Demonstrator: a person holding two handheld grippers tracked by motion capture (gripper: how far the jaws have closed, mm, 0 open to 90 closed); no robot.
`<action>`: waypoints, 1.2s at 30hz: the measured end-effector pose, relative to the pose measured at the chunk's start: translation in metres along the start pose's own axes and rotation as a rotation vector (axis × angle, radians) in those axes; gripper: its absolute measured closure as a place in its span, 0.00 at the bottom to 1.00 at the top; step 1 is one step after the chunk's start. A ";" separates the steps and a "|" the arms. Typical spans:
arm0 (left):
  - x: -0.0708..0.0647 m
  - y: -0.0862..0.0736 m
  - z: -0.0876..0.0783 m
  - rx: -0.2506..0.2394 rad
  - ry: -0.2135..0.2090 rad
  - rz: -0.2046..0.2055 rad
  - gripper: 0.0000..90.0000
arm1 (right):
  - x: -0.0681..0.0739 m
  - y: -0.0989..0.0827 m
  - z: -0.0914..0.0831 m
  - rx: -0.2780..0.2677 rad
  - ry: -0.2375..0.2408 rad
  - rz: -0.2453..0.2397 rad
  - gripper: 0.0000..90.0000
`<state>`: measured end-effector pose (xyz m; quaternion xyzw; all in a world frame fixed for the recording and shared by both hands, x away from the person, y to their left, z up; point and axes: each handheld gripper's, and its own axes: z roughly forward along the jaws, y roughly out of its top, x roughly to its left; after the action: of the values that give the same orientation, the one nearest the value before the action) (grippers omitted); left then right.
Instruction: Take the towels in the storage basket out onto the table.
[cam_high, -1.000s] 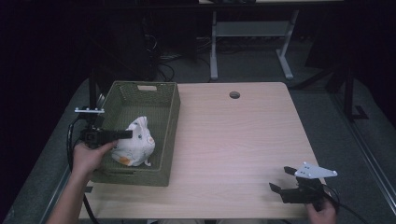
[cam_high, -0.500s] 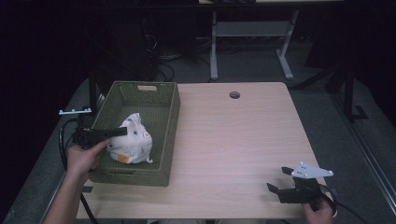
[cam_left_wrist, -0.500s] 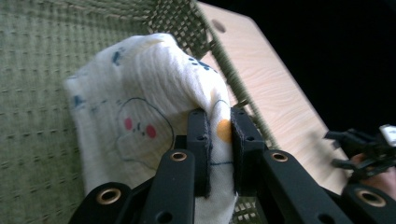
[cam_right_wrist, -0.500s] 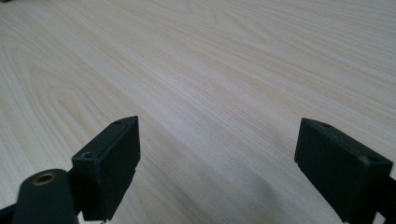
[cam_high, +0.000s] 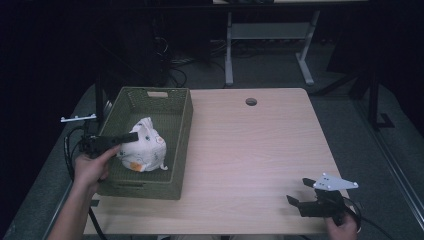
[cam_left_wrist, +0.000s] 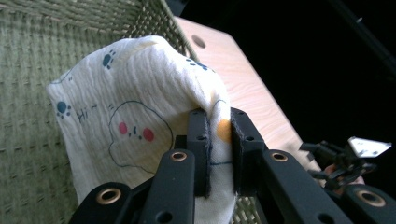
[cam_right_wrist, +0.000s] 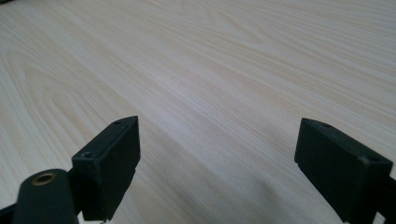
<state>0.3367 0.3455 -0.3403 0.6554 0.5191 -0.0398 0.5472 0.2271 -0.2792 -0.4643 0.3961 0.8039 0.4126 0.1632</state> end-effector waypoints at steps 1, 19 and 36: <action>0.000 0.000 -0.001 -0.014 -0.007 -0.008 0.89 | 0.000 0.000 0.000 0.001 0.000 0.001 0.16; 0.003 0.009 -0.014 -0.120 -0.105 -0.090 0.89 | -0.003 -0.001 -0.003 -0.017 -0.019 0.015 0.16; -0.004 0.018 -0.021 -0.171 -0.139 -0.100 0.89 | -0.002 -0.001 -0.001 -0.014 -0.015 0.017 0.16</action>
<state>0.3373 0.3610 -0.3173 0.5753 0.5135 -0.0682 0.6330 0.2277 -0.2817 -0.4644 0.4049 0.7964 0.4164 0.1686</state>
